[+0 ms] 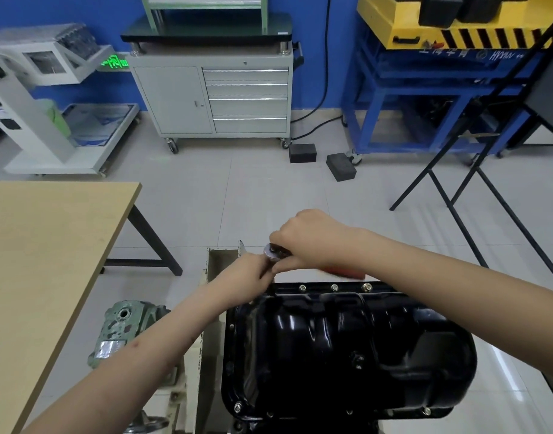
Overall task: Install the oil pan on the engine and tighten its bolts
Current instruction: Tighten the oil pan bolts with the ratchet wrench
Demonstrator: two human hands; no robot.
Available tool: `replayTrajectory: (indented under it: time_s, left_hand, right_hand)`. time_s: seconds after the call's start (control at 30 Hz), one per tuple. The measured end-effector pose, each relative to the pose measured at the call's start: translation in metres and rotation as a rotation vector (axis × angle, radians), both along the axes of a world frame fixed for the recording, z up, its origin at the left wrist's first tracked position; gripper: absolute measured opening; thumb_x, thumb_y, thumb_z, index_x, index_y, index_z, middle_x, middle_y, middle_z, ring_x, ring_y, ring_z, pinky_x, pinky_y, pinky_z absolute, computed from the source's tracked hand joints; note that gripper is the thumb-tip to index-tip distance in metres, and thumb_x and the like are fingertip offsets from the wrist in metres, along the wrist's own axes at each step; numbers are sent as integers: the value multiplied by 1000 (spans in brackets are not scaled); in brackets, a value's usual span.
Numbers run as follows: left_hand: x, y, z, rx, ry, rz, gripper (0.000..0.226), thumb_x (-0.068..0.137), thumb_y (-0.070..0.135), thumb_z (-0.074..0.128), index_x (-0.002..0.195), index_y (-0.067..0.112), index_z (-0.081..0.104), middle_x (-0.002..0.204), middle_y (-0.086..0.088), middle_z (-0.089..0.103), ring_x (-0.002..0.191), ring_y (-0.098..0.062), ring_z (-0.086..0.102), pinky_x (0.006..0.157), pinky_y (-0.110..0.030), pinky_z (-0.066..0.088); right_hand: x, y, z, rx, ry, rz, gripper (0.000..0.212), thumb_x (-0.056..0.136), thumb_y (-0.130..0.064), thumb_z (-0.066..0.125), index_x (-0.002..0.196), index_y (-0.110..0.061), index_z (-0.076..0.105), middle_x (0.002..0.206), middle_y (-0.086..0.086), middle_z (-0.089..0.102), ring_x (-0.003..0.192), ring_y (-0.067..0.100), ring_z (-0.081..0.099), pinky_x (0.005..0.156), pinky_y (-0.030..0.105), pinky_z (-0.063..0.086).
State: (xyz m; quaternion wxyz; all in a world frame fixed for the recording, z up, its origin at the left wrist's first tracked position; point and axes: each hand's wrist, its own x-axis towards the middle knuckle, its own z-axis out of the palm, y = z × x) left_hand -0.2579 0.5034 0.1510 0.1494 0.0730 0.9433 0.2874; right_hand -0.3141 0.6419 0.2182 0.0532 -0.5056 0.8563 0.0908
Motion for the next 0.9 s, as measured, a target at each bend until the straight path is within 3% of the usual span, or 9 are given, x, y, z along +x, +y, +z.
replayTrajectory:
  time_s: [0.13, 0.2, 0.27, 0.37, 0.43, 0.53, 0.6, 0.77, 0.9]
  left_hand:
    - [-2, 1, 0, 34, -60, -36, 36, 98, 24, 34, 89, -4, 55, 81, -20, 63, 75, -33, 59, 70, -38, 46]
    - [-2, 1, 1, 23, -81, -61, 36, 97, 25, 35, 90, -3, 55, 86, -19, 64, 79, -32, 60, 74, -39, 48]
    - [-2, -1, 0, 22, -73, -54, 30, 95, 24, 38, 78, 2, 52, 72, -14, 59, 66, -25, 53, 62, -30, 44]
    - [1, -2, 2, 4, -44, -16, 26, 91, 16, 42, 65, 12, 44, 62, -8, 50, 60, -20, 43, 49, -18, 31]
    - [-1, -2, 2, 24, -53, -14, 24, 93, 16, 41, 77, 5, 54, 70, -13, 58, 67, -26, 51, 57, -19, 41]
    - [-4, 0, 3, 71, -89, -68, 23, 96, 21, 38, 96, 7, 56, 97, -14, 66, 91, -27, 61, 83, -38, 49]
    - [-6, 1, 3, 43, -101, -85, 26, 96, 23, 37, 94, 4, 55, 97, -16, 65, 90, -26, 61, 83, -39, 48]
    - [-2, 0, 2, -54, 2, -44, 32, 94, 21, 42, 64, 10, 46, 65, -14, 55, 55, -17, 41, 49, -23, 28]
    - [-5, 0, 1, -33, -13, -95, 32, 96, 21, 38, 88, -5, 54, 81, -23, 61, 75, -35, 55, 71, -43, 44]
  right_hand:
    - [-4, -1, 2, 27, 9, 145, 21, 91, -25, 48, 110, -21, 57, 105, -2, 59, 104, 21, 53, 87, 31, 37]
    - [-4, -1, 3, 16, 47, 176, 21, 90, -28, 49, 107, -20, 58, 104, -3, 61, 103, 20, 55, 92, 30, 36]
    - [-1, -1, 2, 10, 43, 141, 28, 89, -42, 50, 101, -19, 59, 98, -1, 65, 93, 22, 58, 89, 31, 38]
    - [2, -1, 0, 6, -18, 25, 40, 86, -55, 49, 92, -16, 57, 89, 5, 64, 82, 26, 58, 68, 30, 39]
    - [2, -1, 0, -5, -46, 27, 33, 89, -46, 50, 101, -16, 58, 97, 4, 63, 89, 25, 57, 66, 29, 35]
    - [-2, 1, 2, 12, -14, 156, 24, 91, -27, 49, 113, -19, 56, 106, -1, 60, 104, 21, 52, 84, 32, 38]
    - [-4, 2, 3, 12, 12, 166, 24, 91, -27, 49, 112, -19, 57, 105, -1, 61, 102, 22, 54, 83, 31, 38]
    - [1, 4, 0, 7, -9, 7, 41, 86, -55, 49, 98, -16, 55, 90, 6, 63, 78, 26, 56, 59, 29, 31]
    - [0, 4, 1, -20, -51, 85, 23, 91, -35, 50, 108, -20, 56, 102, 0, 61, 95, 23, 56, 73, 32, 39]
